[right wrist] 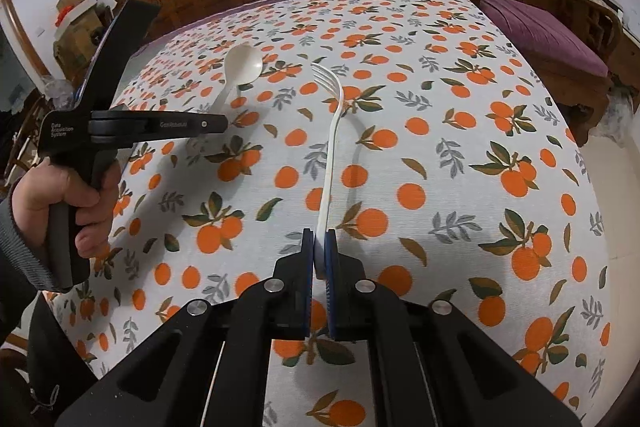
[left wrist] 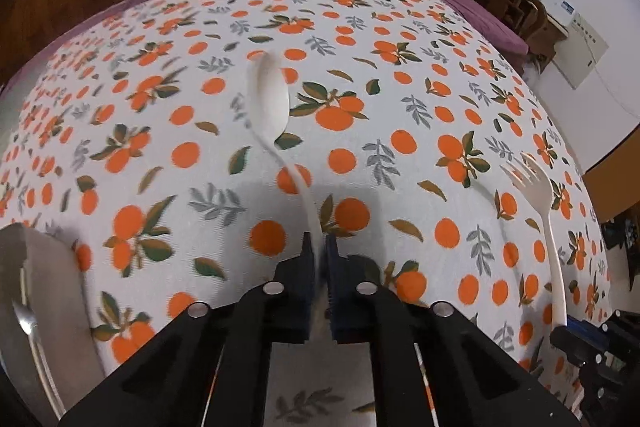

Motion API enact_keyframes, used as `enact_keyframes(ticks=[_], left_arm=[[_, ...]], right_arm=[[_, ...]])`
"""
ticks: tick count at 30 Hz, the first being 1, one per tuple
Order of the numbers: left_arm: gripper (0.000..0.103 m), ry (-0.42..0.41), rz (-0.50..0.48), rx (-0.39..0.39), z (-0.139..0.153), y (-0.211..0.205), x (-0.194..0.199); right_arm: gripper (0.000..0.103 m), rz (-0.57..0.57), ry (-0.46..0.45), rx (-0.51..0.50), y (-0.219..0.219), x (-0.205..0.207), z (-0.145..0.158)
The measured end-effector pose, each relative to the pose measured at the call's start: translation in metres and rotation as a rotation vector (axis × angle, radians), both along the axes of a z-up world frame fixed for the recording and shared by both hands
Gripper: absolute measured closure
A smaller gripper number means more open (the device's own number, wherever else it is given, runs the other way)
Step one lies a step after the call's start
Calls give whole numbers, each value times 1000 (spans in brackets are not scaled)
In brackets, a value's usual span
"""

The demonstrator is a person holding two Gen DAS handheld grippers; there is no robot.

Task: Organize utensils
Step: 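Carry the white spoon into the tray with the left tool while the right tool carries the fork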

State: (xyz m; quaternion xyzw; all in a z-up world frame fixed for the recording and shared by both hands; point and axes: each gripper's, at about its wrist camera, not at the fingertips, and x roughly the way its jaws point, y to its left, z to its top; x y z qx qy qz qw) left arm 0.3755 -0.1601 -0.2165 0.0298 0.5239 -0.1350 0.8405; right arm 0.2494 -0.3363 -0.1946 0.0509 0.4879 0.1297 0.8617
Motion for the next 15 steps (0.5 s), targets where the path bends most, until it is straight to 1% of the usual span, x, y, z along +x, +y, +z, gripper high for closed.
enact_keyframes(ticks=[5,10,15], left_arm=[[100,-22,-5,-10,16,10,-10],[100,-63,-31,-11,40,19,-27],[100,-95,-35,-13,62,39,-47]], right_arm=[[97,12,-13,1,8,-4,8],[97,31,-33,2,23,-7,20],[97,59,-59,1,42,-9,34]])
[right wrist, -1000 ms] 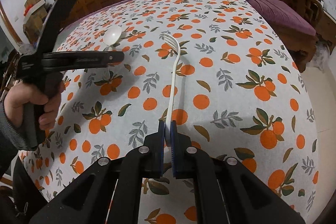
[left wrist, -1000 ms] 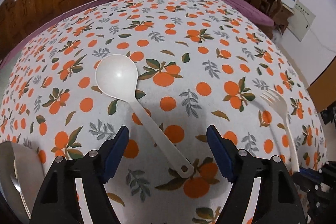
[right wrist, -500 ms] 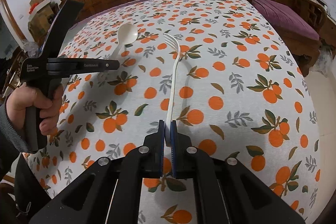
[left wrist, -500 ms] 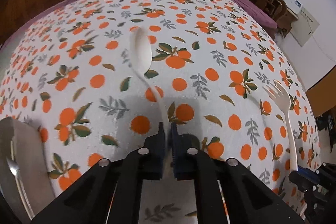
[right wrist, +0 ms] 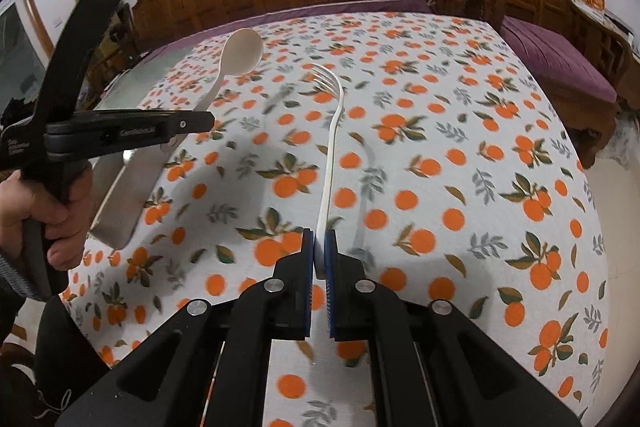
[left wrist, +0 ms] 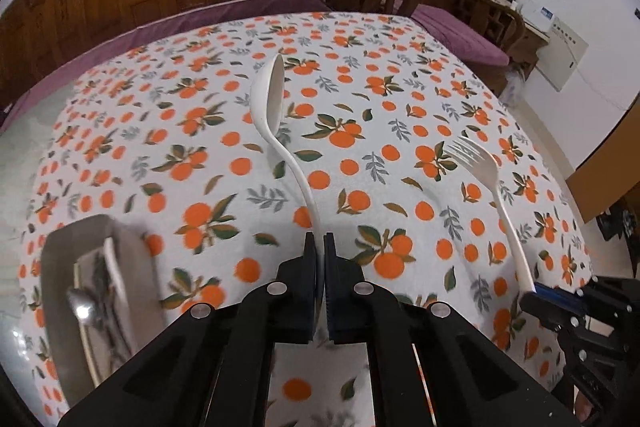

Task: Organize utensils
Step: 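Carry the white spoon into the tray with the left tool while the right tool carries the fork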

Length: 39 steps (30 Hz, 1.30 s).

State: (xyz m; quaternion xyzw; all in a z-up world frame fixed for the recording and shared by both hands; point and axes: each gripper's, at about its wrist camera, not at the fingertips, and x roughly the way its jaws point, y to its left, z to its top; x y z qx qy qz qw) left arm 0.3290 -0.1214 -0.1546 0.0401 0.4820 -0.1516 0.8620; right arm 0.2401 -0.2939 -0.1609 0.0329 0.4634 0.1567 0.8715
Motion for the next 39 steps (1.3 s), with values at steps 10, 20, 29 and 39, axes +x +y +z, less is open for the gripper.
enact_keyframes(ticks=[10,20,29,39], left_arm=[[100,-31,25,2,24,47,-28],[100,-21,68,8,27,94,-50],[100,16,104,25,16,138,-60],[100,97,104,47,-14,161,-67]], right_arm=[[97,57,-36,-2,43,-6,21],[97,121,-52,4,85,-11,30],[97,170,-58,-2,118,-11,36],[97,206,-56,-8,139,-13,39]])
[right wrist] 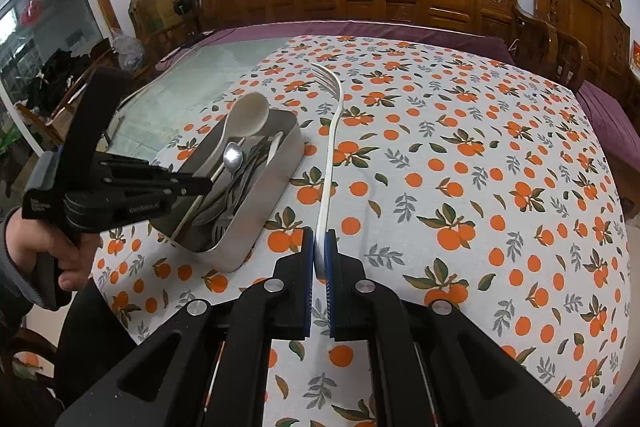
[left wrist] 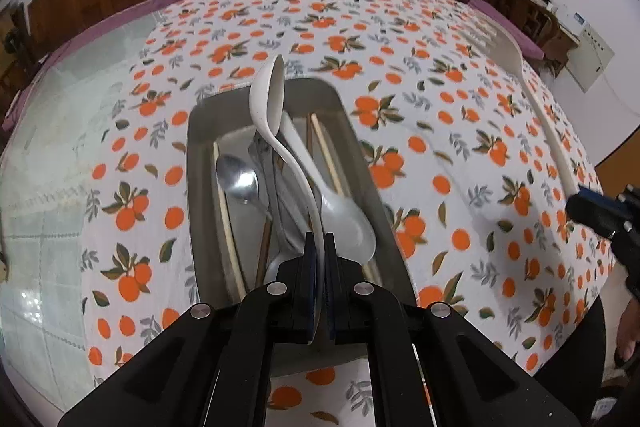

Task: Organize utensils
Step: 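Carry the white spoon into the tray with the left tool while the right tool carries the fork, then open the left tool in the tray while the right tool lowers the white fork in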

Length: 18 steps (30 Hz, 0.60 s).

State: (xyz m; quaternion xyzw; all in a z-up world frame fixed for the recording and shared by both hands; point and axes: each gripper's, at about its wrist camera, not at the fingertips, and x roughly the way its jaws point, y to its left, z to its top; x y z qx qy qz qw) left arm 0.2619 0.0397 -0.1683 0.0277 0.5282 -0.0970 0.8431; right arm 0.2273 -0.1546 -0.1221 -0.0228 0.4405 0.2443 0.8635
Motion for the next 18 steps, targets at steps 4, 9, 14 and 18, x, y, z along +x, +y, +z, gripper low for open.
enact_keyframes(ticks=[4,9,14,18], left_arm=[[100,17,8,2,-10,4,5],[100,33,31,-9,-18,10,10],[90,17,38,-12,-13,14,5],[87,-16,46,-15,-2,20,-3]], right_arm=[[97,6,5,-3,5,-1,-2],[97,17,7,-4,11,-5,-1],[97,30,9,-7,17,-5,-1],[97,44,11,-4,26,-4,-1]])
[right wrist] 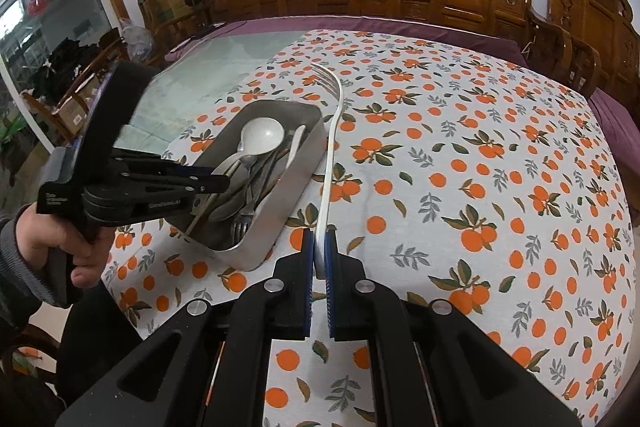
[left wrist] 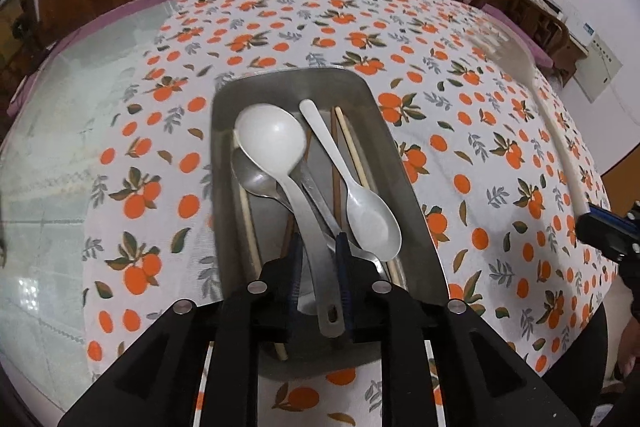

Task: Organize utensils
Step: 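Open the left tool in the tray while the right tool lowers the white fork in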

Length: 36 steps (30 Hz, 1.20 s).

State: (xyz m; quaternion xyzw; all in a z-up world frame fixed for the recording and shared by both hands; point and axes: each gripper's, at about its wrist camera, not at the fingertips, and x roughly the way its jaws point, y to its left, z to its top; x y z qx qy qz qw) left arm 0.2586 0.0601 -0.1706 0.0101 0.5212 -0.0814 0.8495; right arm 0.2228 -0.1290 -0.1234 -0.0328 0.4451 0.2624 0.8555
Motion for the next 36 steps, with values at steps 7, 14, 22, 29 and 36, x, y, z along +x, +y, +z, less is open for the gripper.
enact_keyframes(ticks=[7,14,22,29,36], left_arm=[[83,-49,44,-23,18,21,-12],[80,-92,83,-23,34,43,-23],[78,-124,112,-18,47,63,-35],[77,-139,126,-14,55,71,-41],[77,-152,125,-15,61,71,-46]], right_arm=[[97,39,0,6,25,3,2],[97,78,14,13,55,9,-1],[97,93,67,38,85,24,-15],[97,90,123,39,102,40,-33],[97,66,160,9,110,51,-52]])
